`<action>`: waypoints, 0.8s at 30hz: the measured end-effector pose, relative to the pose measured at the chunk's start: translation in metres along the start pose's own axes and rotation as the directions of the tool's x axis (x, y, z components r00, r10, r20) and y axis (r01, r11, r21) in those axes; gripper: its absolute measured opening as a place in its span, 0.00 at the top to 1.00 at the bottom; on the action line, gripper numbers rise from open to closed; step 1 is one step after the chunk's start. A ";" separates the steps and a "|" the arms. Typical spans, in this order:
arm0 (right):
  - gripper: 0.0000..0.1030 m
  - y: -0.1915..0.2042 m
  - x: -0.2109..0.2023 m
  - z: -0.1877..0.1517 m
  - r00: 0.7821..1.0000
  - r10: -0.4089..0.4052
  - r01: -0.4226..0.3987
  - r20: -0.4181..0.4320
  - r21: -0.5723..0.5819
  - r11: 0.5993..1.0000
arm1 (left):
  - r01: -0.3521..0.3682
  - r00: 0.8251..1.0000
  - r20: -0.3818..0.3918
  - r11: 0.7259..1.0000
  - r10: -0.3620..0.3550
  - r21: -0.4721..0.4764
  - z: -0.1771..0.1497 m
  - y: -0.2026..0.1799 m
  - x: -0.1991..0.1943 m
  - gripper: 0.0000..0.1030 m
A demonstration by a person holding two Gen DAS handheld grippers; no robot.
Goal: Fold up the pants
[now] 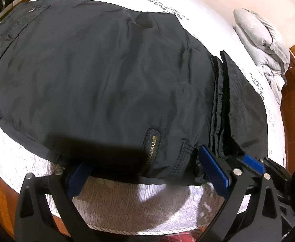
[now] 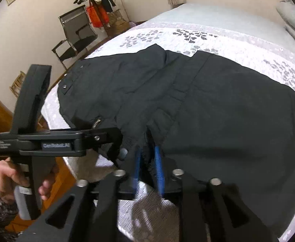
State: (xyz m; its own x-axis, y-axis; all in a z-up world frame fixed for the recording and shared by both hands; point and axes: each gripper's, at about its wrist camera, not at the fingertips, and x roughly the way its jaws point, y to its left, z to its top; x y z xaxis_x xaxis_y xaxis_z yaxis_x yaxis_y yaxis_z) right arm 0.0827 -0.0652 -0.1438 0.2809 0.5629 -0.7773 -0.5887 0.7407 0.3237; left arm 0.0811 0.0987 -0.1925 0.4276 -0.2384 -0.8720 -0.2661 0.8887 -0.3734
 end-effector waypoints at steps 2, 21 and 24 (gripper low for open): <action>0.68 0.000 -0.008 0.000 1.000 0.000 0.000 0.013 0.003 1.000 | 0.004 1.000 -0.001 1.000 -0.004 0.002 -0.001 0.001 -0.003 0.03; 0.68 -0.092 -0.080 -0.003 0.977 -0.153 0.104 0.149 0.295 0.950 | -0.125 0.979 0.132 0.968 0.156 -0.219 0.017 0.111 -0.078 0.03; 0.68 -0.069 -0.063 0.005 0.986 -0.092 0.052 0.143 0.262 0.964 | -0.129 0.981 0.107 0.961 0.159 -0.244 0.019 0.118 -0.072 0.03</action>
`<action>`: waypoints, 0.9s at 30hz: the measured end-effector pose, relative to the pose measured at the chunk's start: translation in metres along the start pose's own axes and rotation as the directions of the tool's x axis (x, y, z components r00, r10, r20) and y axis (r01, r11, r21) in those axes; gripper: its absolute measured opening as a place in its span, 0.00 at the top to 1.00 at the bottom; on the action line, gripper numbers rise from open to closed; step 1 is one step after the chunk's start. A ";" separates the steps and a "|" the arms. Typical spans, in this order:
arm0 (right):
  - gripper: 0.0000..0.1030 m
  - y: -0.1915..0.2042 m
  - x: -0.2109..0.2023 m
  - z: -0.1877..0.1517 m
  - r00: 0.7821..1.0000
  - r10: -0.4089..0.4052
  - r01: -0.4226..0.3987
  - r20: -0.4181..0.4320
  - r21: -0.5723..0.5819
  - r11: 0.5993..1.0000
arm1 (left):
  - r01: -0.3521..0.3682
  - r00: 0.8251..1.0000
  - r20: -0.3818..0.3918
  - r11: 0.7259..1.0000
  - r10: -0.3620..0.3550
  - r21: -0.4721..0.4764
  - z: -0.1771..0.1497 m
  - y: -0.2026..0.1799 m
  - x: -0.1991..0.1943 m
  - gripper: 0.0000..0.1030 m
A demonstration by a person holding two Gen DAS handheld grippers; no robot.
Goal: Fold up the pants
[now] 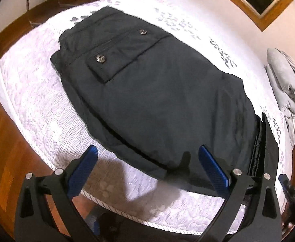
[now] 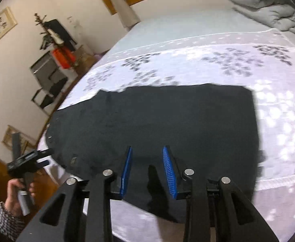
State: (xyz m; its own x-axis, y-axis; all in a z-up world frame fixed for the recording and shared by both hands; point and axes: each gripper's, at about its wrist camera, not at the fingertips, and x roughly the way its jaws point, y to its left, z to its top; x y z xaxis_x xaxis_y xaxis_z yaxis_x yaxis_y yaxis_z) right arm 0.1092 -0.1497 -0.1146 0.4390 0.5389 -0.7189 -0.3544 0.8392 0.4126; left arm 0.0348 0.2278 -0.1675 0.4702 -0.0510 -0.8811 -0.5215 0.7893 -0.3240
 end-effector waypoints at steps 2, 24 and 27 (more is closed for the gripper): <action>0.68 0.025 0.019 -0.003 0.998 0.035 -0.037 -0.044 -0.028 0.999 | -0.008 1.000 -0.021 0.999 0.008 -0.039 -0.001 0.009 0.003 0.03; 0.63 0.108 0.069 -0.020 0.991 -0.071 0.042 -0.109 -0.250 0.967 | 0.163 0.981 -0.066 0.963 -0.181 -0.217 0.001 0.047 0.015 0.05; 0.63 0.109 0.072 -0.021 0.990 -0.078 0.047 -0.114 -0.249 0.967 | 0.218 0.969 -0.050 0.933 -0.242 -0.288 0.007 0.059 0.020 0.05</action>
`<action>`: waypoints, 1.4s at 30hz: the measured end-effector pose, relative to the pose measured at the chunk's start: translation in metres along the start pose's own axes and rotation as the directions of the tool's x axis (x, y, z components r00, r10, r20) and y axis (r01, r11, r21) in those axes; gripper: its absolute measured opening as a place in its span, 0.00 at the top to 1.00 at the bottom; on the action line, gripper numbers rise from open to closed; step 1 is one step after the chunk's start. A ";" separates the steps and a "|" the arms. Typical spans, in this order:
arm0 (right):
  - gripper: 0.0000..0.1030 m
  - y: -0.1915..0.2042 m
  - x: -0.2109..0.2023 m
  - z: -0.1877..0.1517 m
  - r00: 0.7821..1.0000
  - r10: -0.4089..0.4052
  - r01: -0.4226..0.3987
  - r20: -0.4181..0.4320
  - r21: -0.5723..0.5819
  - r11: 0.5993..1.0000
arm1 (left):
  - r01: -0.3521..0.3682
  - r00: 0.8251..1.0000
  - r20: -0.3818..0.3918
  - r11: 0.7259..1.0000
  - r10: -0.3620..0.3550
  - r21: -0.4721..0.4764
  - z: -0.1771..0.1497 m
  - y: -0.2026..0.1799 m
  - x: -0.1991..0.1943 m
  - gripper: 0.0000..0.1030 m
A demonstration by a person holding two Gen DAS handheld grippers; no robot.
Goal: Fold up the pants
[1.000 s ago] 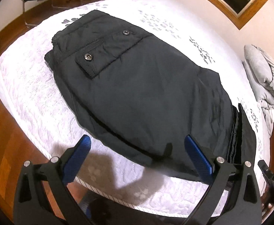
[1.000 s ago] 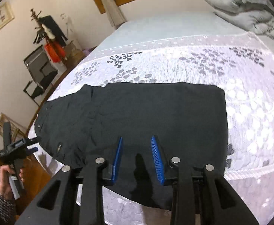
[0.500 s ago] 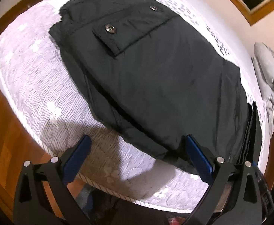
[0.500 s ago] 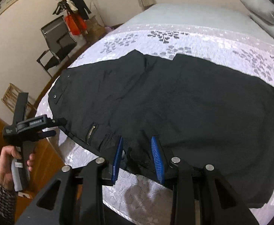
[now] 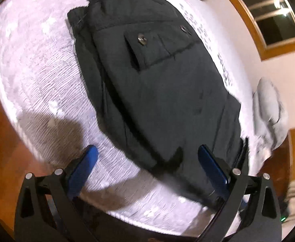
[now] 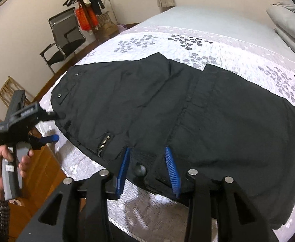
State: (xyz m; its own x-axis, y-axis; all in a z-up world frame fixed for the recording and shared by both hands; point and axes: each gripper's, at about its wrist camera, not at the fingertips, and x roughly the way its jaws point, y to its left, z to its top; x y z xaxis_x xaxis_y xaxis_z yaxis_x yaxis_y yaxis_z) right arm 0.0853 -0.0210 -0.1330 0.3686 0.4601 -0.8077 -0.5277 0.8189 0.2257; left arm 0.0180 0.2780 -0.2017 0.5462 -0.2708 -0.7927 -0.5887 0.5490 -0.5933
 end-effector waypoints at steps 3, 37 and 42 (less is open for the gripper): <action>0.63 0.000 0.000 -0.001 1.000 -0.002 0.002 -0.001 -0.004 1.000 | 0.077 0.997 0.017 0.996 -0.076 -0.039 0.008 0.003 -0.004 0.05; 0.57 -0.049 -0.021 -0.002 0.999 -0.012 0.005 0.049 0.149 0.989 | 0.165 0.925 0.260 0.909 -0.277 0.384 -0.005 -0.113 -0.055 0.90; 0.57 -0.067 -0.025 -0.004 0.998 -0.013 0.002 0.054 0.202 0.979 | 0.117 0.933 0.211 0.800 -0.292 0.588 -0.035 -0.165 -0.053 0.90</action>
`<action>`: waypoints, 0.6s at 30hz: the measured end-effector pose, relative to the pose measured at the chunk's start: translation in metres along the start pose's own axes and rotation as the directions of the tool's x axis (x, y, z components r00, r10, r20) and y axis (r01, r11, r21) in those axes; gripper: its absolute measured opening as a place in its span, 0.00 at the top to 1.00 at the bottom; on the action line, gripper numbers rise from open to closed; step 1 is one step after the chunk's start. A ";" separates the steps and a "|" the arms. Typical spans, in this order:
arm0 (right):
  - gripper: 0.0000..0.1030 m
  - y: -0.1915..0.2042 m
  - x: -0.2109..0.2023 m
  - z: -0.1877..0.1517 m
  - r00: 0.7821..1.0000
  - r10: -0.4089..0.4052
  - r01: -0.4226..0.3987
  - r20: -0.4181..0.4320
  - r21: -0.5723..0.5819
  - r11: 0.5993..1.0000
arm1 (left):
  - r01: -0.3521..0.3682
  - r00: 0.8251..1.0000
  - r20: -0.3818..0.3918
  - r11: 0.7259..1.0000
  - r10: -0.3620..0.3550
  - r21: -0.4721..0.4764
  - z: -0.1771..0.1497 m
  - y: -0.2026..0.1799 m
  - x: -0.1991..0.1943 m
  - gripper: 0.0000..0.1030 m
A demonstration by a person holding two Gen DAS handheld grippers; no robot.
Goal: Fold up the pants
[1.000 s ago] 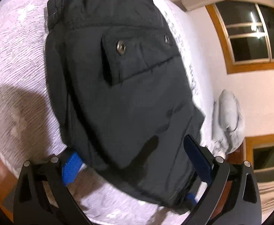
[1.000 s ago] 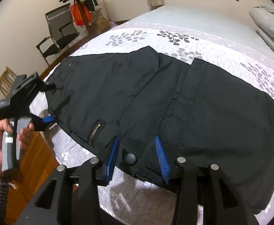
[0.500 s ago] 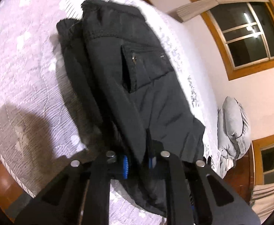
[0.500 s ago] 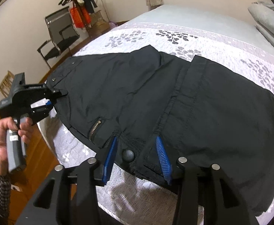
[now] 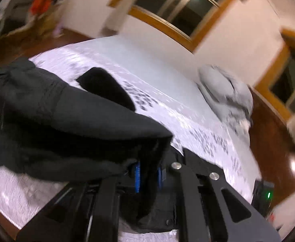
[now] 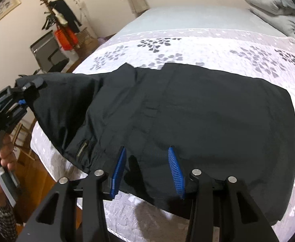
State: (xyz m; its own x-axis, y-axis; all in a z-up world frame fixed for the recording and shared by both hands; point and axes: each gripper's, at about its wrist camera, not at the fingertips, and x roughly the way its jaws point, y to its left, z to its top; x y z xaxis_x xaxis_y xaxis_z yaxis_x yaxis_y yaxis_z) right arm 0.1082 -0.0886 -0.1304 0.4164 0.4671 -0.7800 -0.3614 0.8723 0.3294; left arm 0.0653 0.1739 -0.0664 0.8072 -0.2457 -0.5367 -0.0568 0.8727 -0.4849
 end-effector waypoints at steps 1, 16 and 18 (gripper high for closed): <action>0.57 -0.003 -0.002 0.001 1.000 -0.003 0.003 0.005 0.001 1.000 | -0.005 1.000 -0.008 0.999 0.006 0.046 -0.002 -0.011 0.005 0.90; 0.57 -0.042 -0.002 -0.004 1.000 0.026 -0.027 0.004 0.091 0.995 | 0.065 0.958 -0.251 0.751 0.136 0.657 -0.065 -0.133 0.059 0.72; 0.57 -0.050 -0.008 -0.003 1.000 0.026 -0.028 0.017 0.101 0.994 | 0.080 0.955 -0.263 0.734 0.136 0.674 -0.071 -0.131 0.056 0.70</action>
State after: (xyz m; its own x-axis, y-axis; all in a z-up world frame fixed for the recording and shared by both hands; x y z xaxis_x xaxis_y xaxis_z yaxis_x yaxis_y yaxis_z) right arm 0.1204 -0.1364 -0.1420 0.4208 0.4924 -0.7619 -0.2867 0.8690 0.4033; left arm 0.0763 0.0161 -0.0818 0.6091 -0.2266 -0.7600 0.4193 0.9055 0.0661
